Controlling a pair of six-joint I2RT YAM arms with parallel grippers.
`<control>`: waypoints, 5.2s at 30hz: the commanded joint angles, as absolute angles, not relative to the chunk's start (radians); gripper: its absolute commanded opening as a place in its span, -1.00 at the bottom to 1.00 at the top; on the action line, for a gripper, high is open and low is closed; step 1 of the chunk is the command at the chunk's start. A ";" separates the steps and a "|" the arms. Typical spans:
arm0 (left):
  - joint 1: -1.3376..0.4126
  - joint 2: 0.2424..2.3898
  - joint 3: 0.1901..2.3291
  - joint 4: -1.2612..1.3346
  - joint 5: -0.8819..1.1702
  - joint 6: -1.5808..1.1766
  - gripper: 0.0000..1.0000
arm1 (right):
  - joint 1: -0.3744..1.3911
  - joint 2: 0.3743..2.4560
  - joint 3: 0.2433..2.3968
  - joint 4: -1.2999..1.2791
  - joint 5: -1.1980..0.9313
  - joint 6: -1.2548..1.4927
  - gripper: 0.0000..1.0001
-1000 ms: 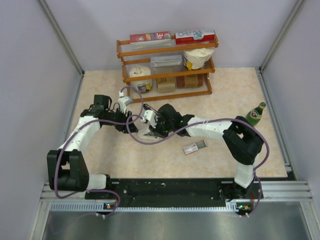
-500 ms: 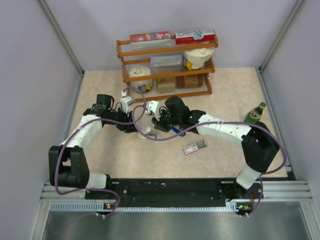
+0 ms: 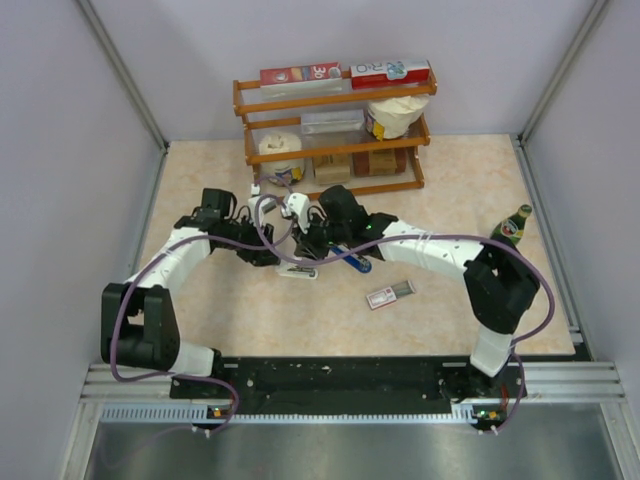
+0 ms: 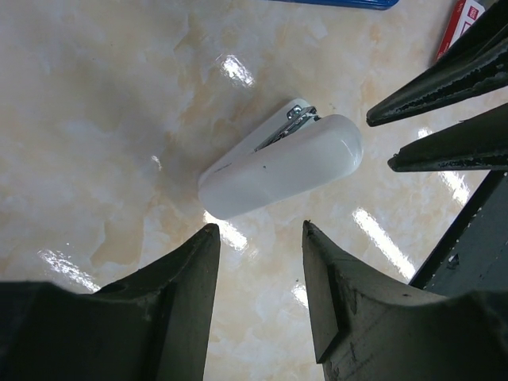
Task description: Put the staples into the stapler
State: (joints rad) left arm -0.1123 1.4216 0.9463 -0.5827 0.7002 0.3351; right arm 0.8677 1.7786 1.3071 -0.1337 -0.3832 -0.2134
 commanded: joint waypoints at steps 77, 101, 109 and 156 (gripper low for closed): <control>-0.153 1.483 1.054 -0.661 0.764 0.537 0.45 | 0.641 1.585 1.194 -0.221 -0.405 -0.276 -0.46; -0.281 1.707 1.236 -0.885 0.741 0.988 0.43 | 0.365 1.551 1.086 -0.264 -0.416 -0.267 -0.38; -0.290 1.720 1.236 -0.859 0.742 1.002 0.26 | 0.350 1.597 1.094 -0.272 -0.414 -0.258 -0.38; -0.033 1.220 1.002 -0.626 0.652 0.634 0.97 | 0.339 1.623 1.092 -0.273 -0.405 -0.261 -0.28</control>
State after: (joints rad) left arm -0.1284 1.3052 1.0203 -0.7055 0.6094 0.7742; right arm 0.3508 1.6150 1.0779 -0.2852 -0.3946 -0.2657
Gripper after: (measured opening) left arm 0.987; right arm 0.356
